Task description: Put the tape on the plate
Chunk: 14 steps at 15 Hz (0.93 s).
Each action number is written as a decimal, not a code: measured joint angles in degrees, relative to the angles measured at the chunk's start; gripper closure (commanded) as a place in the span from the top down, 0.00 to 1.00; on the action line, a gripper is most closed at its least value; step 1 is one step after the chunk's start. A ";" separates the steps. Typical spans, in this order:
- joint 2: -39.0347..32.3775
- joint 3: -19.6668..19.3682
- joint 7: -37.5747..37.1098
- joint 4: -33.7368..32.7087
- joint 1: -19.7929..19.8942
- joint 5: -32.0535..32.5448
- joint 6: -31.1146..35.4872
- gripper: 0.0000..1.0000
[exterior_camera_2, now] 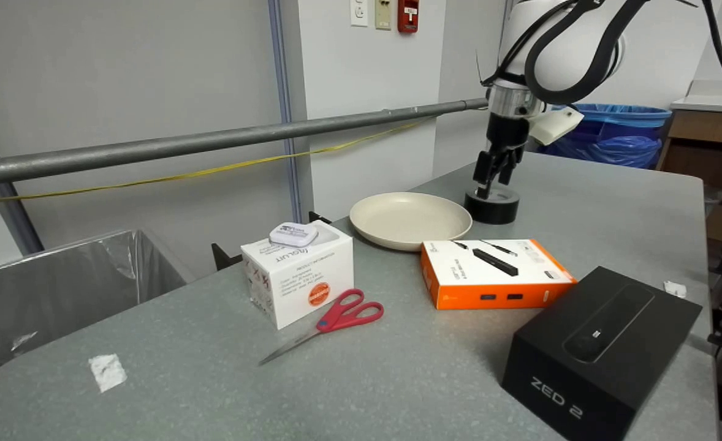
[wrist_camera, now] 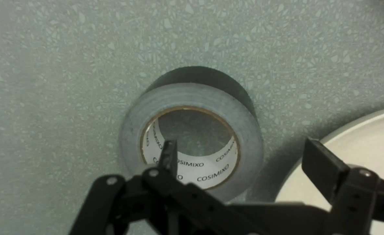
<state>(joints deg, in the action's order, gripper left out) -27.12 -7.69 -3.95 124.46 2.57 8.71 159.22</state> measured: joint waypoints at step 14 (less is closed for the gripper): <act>-6.42 -0.27 -1.43 -7.65 -0.11 -3.80 -0.79 0.06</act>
<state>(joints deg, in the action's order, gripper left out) -33.54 -7.97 -5.38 116.81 2.46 4.91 158.43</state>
